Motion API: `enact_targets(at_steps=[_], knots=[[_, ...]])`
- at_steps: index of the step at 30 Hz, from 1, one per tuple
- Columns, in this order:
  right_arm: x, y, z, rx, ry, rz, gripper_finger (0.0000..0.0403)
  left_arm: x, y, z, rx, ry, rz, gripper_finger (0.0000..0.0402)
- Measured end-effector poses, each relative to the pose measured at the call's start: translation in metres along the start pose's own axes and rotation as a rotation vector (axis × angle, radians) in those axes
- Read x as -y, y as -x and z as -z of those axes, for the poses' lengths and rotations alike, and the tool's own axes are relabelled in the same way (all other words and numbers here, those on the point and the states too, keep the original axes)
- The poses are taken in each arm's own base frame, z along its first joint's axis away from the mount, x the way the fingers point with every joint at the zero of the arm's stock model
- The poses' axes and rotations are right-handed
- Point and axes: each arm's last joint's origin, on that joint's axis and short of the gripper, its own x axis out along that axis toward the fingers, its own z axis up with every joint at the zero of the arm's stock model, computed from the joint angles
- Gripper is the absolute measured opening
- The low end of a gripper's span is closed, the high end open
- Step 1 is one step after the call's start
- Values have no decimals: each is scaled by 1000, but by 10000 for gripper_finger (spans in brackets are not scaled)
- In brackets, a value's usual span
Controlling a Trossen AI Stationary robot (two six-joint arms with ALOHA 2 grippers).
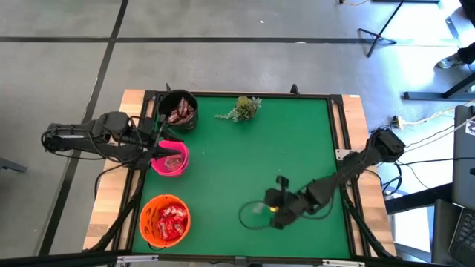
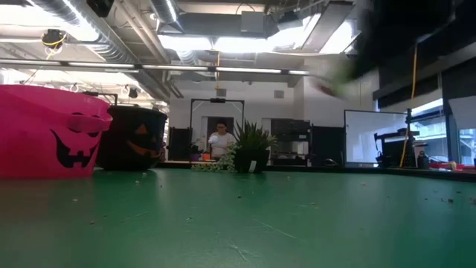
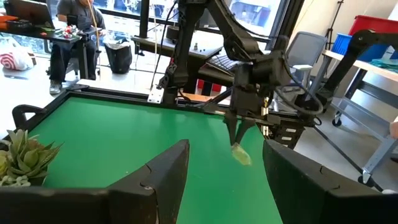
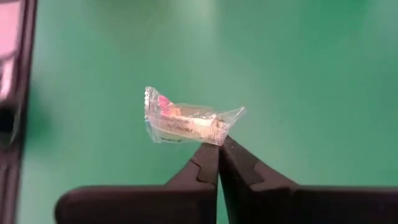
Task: Sort candy
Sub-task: Put the green gummy into the pink bucket
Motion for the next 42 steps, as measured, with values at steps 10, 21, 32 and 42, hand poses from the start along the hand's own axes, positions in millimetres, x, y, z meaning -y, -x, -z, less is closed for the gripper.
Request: enact_targets(at_steps=[10,21,32,42], knots=[[47,-8,-76,172,42,48,3,0,0,0,0,0,0,197],[59,-11,-83,162,22,24,5,0,0,0,0,0,0,197],[59,-11,-83,159,22,10,5,0,0,0,0,0,0,197],[58,-11,-85,183,15,-1,5,0,0,0,0,0,0,197]])
